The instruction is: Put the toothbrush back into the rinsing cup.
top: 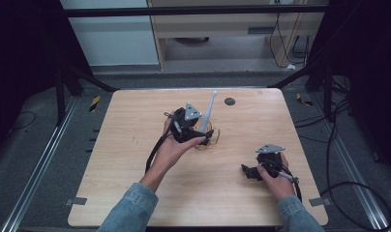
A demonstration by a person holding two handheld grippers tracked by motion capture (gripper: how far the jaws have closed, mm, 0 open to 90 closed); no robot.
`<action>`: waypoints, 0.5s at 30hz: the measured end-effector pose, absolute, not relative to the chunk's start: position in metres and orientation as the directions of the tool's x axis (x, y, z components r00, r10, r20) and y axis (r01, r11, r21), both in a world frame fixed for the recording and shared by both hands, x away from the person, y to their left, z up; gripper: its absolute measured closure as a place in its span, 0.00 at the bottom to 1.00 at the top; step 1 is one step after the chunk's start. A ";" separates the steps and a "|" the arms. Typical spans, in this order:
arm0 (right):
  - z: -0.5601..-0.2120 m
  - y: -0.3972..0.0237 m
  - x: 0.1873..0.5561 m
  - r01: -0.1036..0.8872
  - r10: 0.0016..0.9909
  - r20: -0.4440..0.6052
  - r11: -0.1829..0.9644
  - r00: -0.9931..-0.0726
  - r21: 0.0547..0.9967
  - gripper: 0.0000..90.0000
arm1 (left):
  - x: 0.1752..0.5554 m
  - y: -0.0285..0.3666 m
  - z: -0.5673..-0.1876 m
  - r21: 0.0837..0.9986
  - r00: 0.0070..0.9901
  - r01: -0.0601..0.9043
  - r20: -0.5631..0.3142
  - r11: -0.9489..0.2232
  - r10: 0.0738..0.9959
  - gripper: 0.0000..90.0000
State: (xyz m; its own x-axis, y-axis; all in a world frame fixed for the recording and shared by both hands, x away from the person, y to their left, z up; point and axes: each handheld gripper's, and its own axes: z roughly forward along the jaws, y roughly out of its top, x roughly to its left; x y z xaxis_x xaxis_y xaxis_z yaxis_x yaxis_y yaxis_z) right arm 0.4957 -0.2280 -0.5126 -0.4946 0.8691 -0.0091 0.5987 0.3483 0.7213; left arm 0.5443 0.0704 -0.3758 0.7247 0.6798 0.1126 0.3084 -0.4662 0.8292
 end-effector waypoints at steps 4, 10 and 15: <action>-0.513 -0.228 0.496 0.599 0.869 -0.007 0.347 -0.494 0.722 0.00 | 0.541 0.075 -0.377 0.831 0.725 0.310 0.108 -0.463 0.680 0.06; -0.513 -0.228 0.496 0.599 0.870 -0.007 0.346 -0.494 0.722 0.00 | 0.537 0.089 -0.383 0.828 0.719 0.326 0.095 -0.456 0.688 0.06; -0.513 -0.228 0.496 0.599 0.870 -0.008 0.347 -0.494 0.722 0.00 | 0.535 0.104 -0.387 0.832 0.703 0.339 0.086 -0.439 0.706 0.06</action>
